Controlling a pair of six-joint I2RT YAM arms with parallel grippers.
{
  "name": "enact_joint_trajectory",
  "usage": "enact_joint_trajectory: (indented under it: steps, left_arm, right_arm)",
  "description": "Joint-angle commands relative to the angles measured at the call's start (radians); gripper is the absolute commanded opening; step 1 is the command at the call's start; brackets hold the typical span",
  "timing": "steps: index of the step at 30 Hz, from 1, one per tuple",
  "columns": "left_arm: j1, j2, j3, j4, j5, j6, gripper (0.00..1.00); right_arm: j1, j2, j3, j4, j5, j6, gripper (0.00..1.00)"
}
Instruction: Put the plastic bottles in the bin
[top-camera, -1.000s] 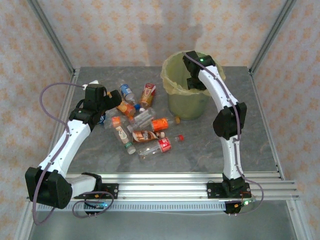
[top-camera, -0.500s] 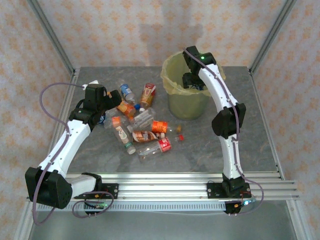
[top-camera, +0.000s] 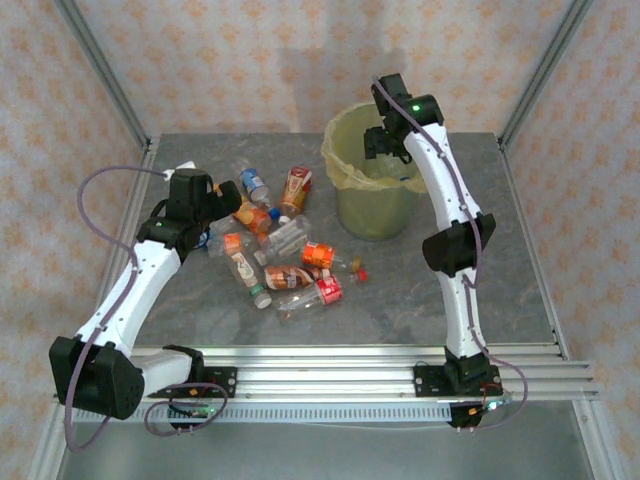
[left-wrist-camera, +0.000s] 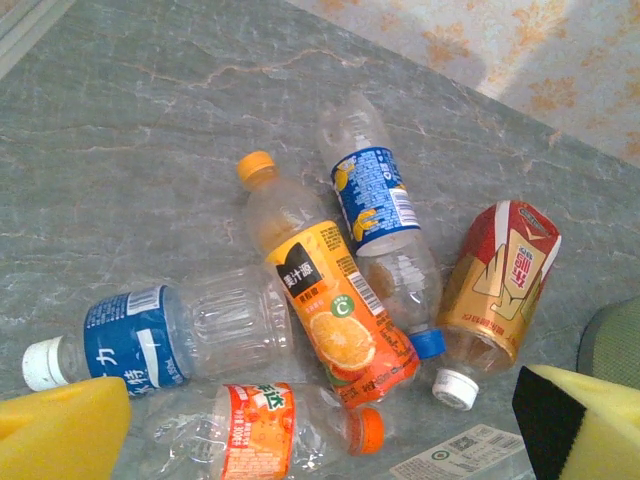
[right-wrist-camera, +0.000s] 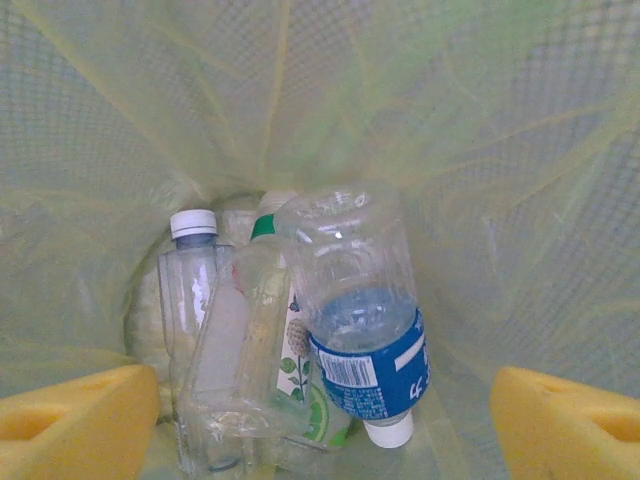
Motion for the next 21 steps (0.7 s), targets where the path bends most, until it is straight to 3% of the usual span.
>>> enact_joint_trajectory:
  steps: [1, 6, 11, 13, 21]
  left_arm:
    - [-0.005, -0.049, 0.021, -0.044, -0.055, 0.01, 1.0]
    - [-0.001, -0.058, 0.026, -0.096, -0.079, 0.001, 1.0]
    - [0.015, -0.048, 0.057, -0.227, -0.095, 0.016, 1.0]
    - [0.033, -0.05, 0.053, -0.273, -0.093, 0.022, 1.0]
    - [0.142, -0.012, -0.005, -0.293, 0.067, -0.055, 0.97]
  right_arm:
    - [-0.003, -0.115, -0.023, 0.038, 0.044, 0.018, 0.82]
    - [-0.004, -0.184, -0.053, 0.055, 0.013, 0.036, 0.82]
    - [-0.004, -0.282, -0.116, 0.093, -0.018, 0.037, 0.92]
    - [-0.004, -0.341, -0.174, 0.125, -0.03, 0.038, 0.99]
    - [-0.003, -0.628, -0.567, 0.353, -0.049, 0.097, 0.99]
